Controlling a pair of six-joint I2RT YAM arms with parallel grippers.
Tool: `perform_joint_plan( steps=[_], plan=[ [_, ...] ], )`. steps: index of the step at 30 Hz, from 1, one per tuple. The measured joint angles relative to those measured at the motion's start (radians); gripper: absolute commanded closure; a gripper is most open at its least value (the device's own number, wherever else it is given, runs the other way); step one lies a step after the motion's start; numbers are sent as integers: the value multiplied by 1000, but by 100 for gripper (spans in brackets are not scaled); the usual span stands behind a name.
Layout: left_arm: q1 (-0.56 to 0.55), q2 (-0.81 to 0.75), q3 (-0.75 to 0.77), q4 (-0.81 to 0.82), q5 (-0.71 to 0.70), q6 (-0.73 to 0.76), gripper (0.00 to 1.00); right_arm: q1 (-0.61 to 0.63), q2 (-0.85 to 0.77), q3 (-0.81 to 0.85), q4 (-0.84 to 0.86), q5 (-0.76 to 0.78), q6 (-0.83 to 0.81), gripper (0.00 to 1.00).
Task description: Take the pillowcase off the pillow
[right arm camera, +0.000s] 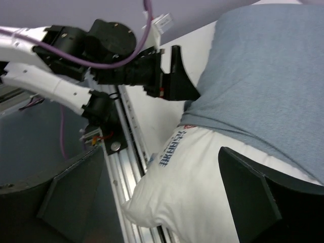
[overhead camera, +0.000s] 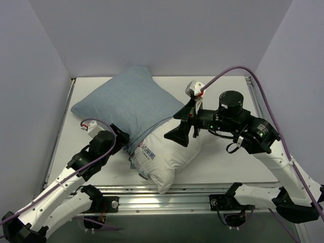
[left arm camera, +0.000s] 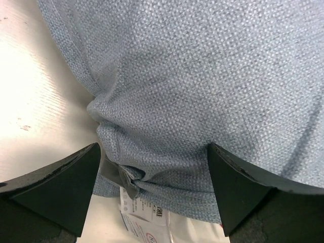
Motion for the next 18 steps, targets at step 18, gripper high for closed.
perform_joint_plan(
  steps=[18],
  plan=[
    [247, 335, 89, 94, 200, 190, 6, -59, 345, -330, 193, 482, 103, 14]
  ],
)
